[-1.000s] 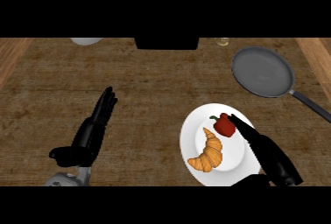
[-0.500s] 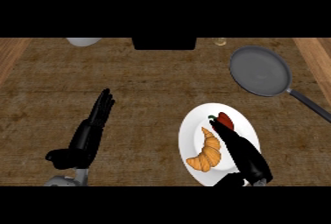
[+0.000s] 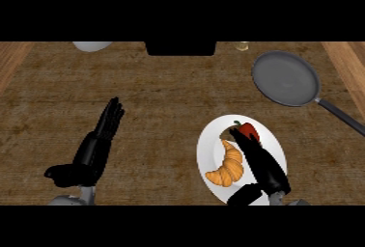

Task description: Pick the croissant from the plate and place it in the pan

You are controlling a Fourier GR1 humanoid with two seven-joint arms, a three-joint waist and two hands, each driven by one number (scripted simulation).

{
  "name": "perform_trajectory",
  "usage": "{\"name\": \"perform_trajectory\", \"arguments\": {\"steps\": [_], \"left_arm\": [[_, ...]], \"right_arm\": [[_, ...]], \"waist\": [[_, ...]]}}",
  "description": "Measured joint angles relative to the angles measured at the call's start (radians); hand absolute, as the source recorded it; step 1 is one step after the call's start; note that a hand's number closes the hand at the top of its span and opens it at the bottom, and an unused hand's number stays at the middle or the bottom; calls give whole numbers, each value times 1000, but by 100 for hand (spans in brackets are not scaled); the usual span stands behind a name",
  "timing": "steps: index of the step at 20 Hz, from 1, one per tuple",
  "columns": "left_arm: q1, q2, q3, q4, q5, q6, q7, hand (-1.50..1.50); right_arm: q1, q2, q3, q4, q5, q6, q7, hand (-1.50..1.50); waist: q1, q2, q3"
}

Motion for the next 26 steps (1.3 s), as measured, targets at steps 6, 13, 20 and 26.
{"name": "perform_trajectory", "arguments": {"steps": [6,13,20,26], "left_arm": [[1,-27,18,10,-31,-16,-4,0],[0,-30,33,-1,-33,-36,14,0],[-18,-48,39,12,-48,-33,20,0],[5,-65,25,6,-73,-27,9,0]], "right_arm": [[-27,36,-41,64,26,18,-38,-150],[-76,61,-39,176,65,32,-94,150],[-121,66,-14,254,150,8,-151,150],[-124,73,-26,258,198,-36,-173,150]], "waist": [[0,-4,-3],[2,-14,-11],[1,-21,-16],[0,-18,-14]]}}
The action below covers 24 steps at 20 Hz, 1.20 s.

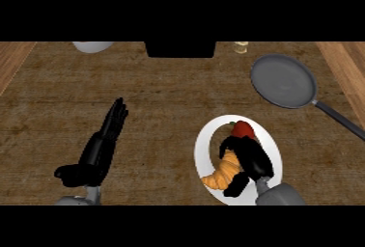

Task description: Pick the croissant from the plate and place it in the pan

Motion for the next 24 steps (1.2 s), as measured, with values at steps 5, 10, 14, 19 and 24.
{"name": "perform_trajectory", "arguments": {"steps": [5,10,14,19,24], "left_arm": [[-4,-6,10,-11,-1,4,18,0],[-8,3,29,-11,8,-14,21,0],[-8,5,32,-16,8,-20,28,0],[9,-7,20,-31,-3,-15,30,0],[20,-2,28,-39,-6,-27,26,0]], "right_arm": [[52,-31,-41,-63,35,-93,-22,150],[59,-63,-32,-167,105,-130,-25,150],[8,-132,-14,-229,135,-86,-98,150],[7,-147,-54,-398,106,-70,-106,150],[-10,-130,-161,-444,10,-53,-107,150]], "waist": [[-4,11,10],[-4,18,15],[-1,19,16],[-4,19,17],[-2,21,17]]}}
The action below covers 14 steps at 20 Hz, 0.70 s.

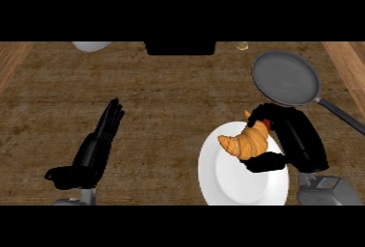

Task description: Pick the croissant from the plate and place it in the pan

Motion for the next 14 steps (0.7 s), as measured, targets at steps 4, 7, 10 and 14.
{"name": "perform_trajectory", "arguments": {"steps": [4,7,10,14], "left_arm": [[-7,-9,1,18,-6,-2,-9,0],[-17,-8,5,9,-5,-8,8,0],[-21,-14,1,17,-13,-10,0,0],[-19,-14,6,17,-10,-19,-5,0]], "right_arm": [[-39,21,-99,48,-83,7,3,150],[-123,38,-171,156,-122,-6,0,150],[-176,26,-248,303,-142,-58,-80,150],[-270,-8,-342,509,-151,-150,-208,150]], "waist": [[2,2,0],[7,3,0],[10,4,1],[17,7,1]]}}
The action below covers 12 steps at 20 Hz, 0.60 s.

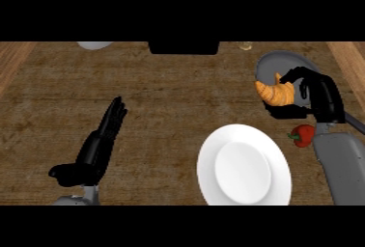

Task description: Pick the croissant from the plate and place it in the pan

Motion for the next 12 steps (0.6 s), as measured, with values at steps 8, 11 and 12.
{"name": "perform_trajectory", "arguments": {"steps": [8,11,12], "left_arm": [[-10,-14,-15,18,-12,-7,-21,0],[-30,-17,-12,29,-12,-9,-14,0],[-48,-19,-10,43,-15,-8,-12,0]], "right_arm": [[-202,-65,-164,413,-8,-238,-237,150],[-277,-96,-225,557,-47,-263,-318,150],[-301,-104,-240,596,-54,-274,-338,150]], "waist": [[27,11,2],[35,16,3],[37,18,3]]}}
